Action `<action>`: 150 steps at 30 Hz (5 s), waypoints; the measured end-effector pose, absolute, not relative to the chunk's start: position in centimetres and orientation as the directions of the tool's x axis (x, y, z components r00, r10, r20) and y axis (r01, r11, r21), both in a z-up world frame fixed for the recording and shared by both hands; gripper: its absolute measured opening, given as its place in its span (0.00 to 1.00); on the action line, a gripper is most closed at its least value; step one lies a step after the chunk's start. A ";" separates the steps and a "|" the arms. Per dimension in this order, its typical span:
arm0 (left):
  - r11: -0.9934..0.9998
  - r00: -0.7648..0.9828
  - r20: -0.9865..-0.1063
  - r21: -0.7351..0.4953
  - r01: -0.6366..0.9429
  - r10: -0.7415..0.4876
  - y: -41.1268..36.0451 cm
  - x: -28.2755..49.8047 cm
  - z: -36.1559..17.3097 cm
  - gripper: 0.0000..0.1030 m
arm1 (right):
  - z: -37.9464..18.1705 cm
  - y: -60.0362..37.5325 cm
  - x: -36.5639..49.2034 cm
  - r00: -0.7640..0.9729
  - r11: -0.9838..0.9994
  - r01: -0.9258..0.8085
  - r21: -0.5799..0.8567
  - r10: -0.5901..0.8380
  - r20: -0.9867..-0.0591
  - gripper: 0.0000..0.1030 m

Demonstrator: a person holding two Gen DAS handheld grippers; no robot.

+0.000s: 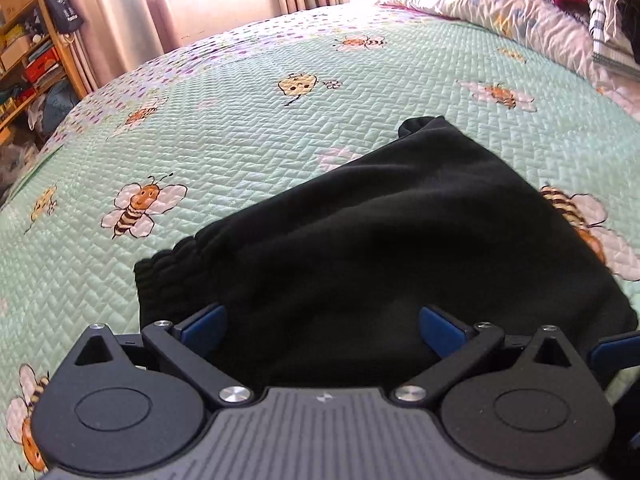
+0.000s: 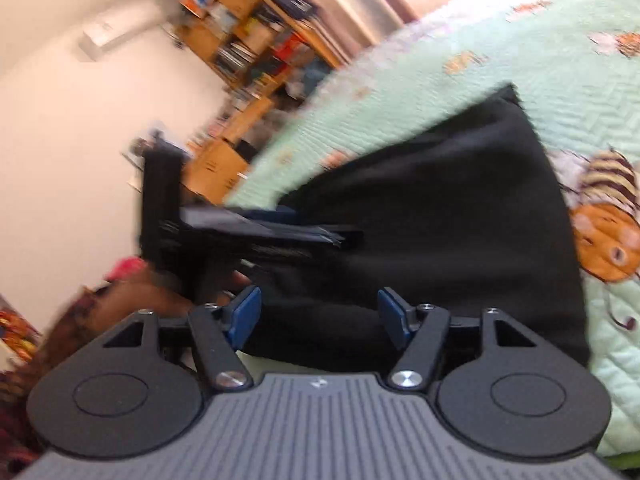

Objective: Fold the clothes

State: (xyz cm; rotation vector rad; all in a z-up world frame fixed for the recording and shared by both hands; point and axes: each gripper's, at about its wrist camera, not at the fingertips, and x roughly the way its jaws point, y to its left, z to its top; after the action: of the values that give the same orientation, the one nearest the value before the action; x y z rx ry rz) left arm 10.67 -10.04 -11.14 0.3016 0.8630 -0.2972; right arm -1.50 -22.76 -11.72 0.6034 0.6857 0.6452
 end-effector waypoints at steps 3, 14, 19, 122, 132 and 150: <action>0.931 0.609 -0.783 0.119 0.346 -0.127 -8.8 10.1 -11.5 0.99 | -12.6 -23.0 -1.4 0.589 0.645 -0.306 0.700 0.706 -0.393 0.65; 0.924 0.637 -0.739 0.055 0.379 -0.218 -6.4 6.8 -10.1 0.99 | -13.1 -22.1 -2.9 0.632 0.722 -0.389 0.573 0.661 -0.405 0.56; 0.877 0.615 -0.758 0.125 0.464 -0.218 -7.3 4.4 -10.3 0.99 | -11.6 -23.2 -4.0 0.663 0.740 -0.395 0.545 0.640 -0.388 0.57; 0.991 0.875 -0.474 0.034 0.127 -0.095 -6.2 2.1 1.1 0.99 | -0.8 -25.3 0.6 0.787 0.712 -0.447 0.542 0.601 -0.141 1.00; 0.929 0.814 -0.525 -0.367 0.045 -0.247 3.9 4.6 -3.4 1.00 | -5.7 -31.7 3.6 0.825 0.698 -0.168 0.696 0.486 -0.289 1.00; 0.755 0.472 -0.682 -0.653 -0.050 -0.559 11.5 12.4 -17.5 0.99 | -18.9 -37.2 8.7 0.584 0.497 0.008 0.868 0.702 -0.408 1.00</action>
State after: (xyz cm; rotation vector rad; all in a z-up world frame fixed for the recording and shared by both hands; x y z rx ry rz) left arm 12.37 11.51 -17.48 -0.6681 1.0487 -0.3413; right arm 8.65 -37.23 -18.92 0.9721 0.8599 0.4892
